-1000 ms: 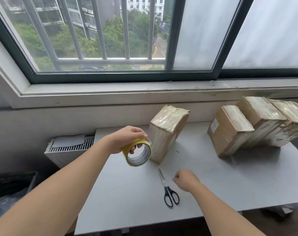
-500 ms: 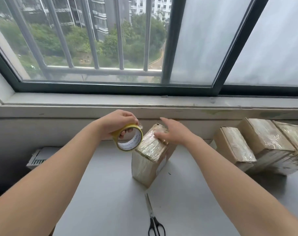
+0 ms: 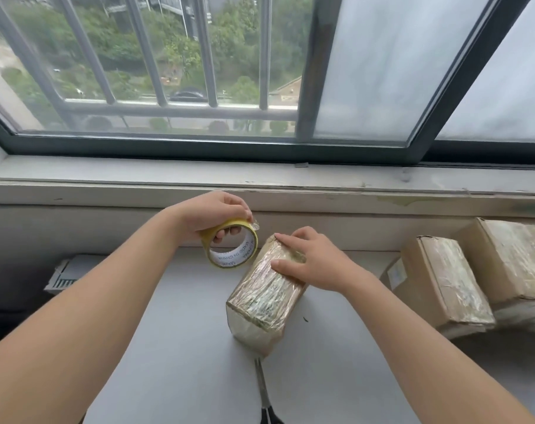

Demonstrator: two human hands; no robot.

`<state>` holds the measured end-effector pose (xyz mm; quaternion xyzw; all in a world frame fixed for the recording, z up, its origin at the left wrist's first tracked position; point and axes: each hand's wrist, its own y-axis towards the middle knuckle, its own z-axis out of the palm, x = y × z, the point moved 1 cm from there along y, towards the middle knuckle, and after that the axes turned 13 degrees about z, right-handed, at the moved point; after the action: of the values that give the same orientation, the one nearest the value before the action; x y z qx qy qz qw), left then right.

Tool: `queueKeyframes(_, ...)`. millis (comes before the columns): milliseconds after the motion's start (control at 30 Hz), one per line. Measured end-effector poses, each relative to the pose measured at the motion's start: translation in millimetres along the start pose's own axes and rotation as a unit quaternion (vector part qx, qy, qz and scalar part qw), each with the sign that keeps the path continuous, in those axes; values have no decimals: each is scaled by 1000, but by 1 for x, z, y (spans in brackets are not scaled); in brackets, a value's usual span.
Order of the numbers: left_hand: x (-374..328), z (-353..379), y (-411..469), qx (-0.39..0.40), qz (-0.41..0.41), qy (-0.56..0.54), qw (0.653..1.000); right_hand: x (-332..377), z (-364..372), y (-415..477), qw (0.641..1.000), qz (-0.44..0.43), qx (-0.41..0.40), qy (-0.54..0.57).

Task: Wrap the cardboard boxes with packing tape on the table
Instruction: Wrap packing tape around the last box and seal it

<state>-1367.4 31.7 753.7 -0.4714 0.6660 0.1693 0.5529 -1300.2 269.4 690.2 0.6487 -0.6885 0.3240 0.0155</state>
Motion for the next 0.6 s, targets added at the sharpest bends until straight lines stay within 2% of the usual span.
queueKeyframes(133, -5, -2, 10, 21, 4, 11, 1000, 13, 6, -4, 999, 8, -21, -46)
queueKeyframes(233, -10, -3, 15, 30, 8, 36, 999, 14, 4, -7, 999, 22, -26, 21)
queueKeyframes(367, -19, -1, 15, 52, 10, 73, 996, 10, -10, -5, 992, 43, 8, 115)
queueKeyframes(500, -33, 3, 12, 59, 3, 91, 994, 17, -38, -1, 971, 36, -68, 228)
queueKeyframes(567, -38, 5, 11, 52, 16, 119, 991, 33, -53, -2, 960, 21, -33, 276)
queueKeyframes(600, -41, 7, 11, 48, 26, 124, 991, 41, -59, -3, 965, 7, -10, 263)
